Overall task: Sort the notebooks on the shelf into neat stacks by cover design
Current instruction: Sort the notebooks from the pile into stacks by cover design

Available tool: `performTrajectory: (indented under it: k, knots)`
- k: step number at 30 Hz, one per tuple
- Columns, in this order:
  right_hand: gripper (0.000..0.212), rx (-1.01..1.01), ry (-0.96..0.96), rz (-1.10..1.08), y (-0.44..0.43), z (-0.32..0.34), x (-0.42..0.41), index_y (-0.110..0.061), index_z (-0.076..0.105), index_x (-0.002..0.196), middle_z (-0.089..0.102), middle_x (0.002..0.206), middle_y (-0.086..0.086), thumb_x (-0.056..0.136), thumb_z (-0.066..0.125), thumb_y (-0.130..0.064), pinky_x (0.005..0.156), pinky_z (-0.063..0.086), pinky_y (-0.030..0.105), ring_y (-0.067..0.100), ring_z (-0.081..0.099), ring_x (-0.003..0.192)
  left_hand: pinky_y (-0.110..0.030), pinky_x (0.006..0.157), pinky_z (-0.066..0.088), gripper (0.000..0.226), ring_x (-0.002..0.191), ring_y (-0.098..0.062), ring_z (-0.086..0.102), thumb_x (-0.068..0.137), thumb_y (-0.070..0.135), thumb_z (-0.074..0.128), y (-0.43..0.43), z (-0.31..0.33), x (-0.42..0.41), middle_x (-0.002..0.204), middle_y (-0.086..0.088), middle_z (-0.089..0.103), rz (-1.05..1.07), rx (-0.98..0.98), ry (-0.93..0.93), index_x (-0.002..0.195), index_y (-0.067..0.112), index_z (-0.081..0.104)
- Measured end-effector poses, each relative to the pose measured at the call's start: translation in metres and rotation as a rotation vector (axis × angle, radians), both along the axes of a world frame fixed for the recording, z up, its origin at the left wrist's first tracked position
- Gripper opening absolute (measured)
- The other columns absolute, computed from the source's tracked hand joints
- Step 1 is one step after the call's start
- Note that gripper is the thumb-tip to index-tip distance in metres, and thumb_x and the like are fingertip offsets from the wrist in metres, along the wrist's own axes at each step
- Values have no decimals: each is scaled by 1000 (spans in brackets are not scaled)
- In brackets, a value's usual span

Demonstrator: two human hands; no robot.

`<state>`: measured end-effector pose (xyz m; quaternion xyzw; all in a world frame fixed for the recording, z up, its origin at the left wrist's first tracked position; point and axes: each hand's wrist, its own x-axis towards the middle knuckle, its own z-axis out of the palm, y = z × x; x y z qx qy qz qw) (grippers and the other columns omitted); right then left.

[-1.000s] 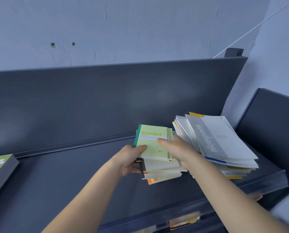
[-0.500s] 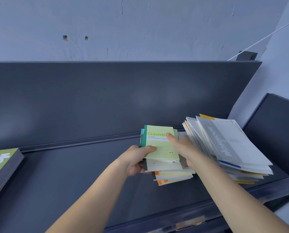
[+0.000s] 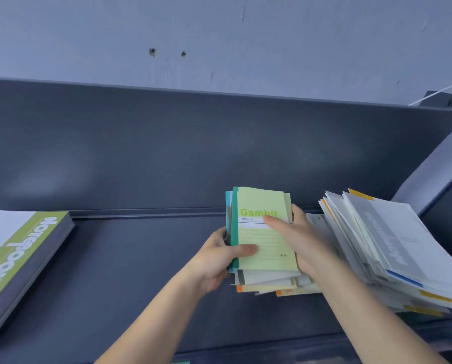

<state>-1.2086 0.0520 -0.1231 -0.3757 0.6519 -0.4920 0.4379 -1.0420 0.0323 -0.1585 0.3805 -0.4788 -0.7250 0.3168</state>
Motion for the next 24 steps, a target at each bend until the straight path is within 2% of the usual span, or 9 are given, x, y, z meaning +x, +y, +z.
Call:
performTrajectory:
  k: [3,6,7,9,11,14,17,20,24]
  knots:
    - [63,-123,-66,55,-3,6,26,-31,41,123,68,106,-9,75,79,-18,73,55,34,12,66,94,-39,87,55,56,109,-25,66,75,1,72,3,4,39,119,-6,68,19,-146,37,126,13,53]
    - [91,-129,-85,225,-6,6,52,-27,42,132,69,111,-11,55,90,-33,89,52,37,12,65,104,-34,78,57,63,108,-21,66,71,2,71,7,6,77,119,-1,68,87,-276,10,128,18,48]
    - [90,-123,-96,278,-5,4,61,-24,46,129,70,111,-9,51,89,-34,89,52,36,13,65,105,-29,73,57,65,105,-16,67,70,0,70,8,5,88,116,3,69,119,-313,-4,127,20,47]
    - [64,-145,-95,371,-3,-4,77,-18,57,117,73,106,-5,60,84,-21,82,52,30,15,67,102,-22,71,55,68,101,-8,67,69,-3,66,11,2,107,110,12,70,157,-367,-55,125,27,44]
    - [48,-179,-67,431,0,-15,94,-16,61,113,73,104,-3,70,80,-4,78,53,26,16,67,102,-21,74,54,69,101,-2,65,71,-4,67,13,-5,122,109,13,68,179,-390,-125,125,31,40]
    - [72,-206,-118,475,1,-34,118,-25,52,124,69,112,-6,64,81,1,81,54,23,6,65,101,-21,91,49,87,113,0,58,76,3,71,16,-15,134,128,13,57,239,-390,-164,141,35,23]
    - [93,-213,-188,436,3,-40,133,-38,32,139,60,123,-15,71,76,8,97,50,33,-5,61,102,-23,104,39,110,126,2,48,71,16,76,17,-15,137,142,21,43,311,-379,-135,148,45,3]
    - [102,-224,-227,425,3,-44,136,-43,24,143,58,124,-20,72,73,12,99,48,35,-7,62,100,-30,107,38,107,129,-3,47,66,27,79,17,-15,138,142,18,47,293,-402,-122,148,42,13]
    - [112,-242,-213,425,1,-49,147,-56,21,134,44,141,-18,54,74,2,103,42,30,3,49,123,-41,108,41,91,126,-9,51,68,31,76,22,-22,142,136,9,54,300,-427,-185,146,26,28]
